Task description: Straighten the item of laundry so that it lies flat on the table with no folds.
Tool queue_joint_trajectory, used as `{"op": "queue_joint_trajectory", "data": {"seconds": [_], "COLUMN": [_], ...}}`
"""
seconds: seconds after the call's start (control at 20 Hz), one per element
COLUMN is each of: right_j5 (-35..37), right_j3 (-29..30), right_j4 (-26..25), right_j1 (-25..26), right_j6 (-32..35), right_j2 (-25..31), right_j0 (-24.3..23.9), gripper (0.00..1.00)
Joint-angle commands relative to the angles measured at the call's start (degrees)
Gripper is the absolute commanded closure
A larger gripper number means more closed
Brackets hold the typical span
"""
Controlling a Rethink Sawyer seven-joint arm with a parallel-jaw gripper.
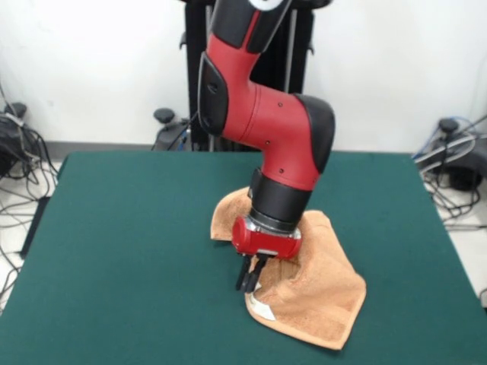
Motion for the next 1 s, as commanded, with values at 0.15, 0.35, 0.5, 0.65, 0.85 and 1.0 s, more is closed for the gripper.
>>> {"op": "queue_joint_trajectory", "data": {"seconds": [0.15,0.35,0.5,0.65,0.85,1.0], "right_j5": [1.6,1.0,0.9,0.8,0.5,0.2], "right_j3": [0.0,0.1,0.4,0.4,0.5,0.4], "right_j4": [2.7,2.1,1.8,1.6,2.0,2.1], "right_j1": [-1.3,-1.2,-1.4,-1.5,-1.3,-1.1], "right_j6": [9.5,9.5,9.7,9.9,10.1,10.1], "right_j2": [0.4,0.5,0.8,1.2,1.0,0.9], "right_j0": [0.9,0.7,0.4,0.1,0.3,0.4], "gripper": [1.0,1.0,1.0,1.0,0.0,0.0]}}
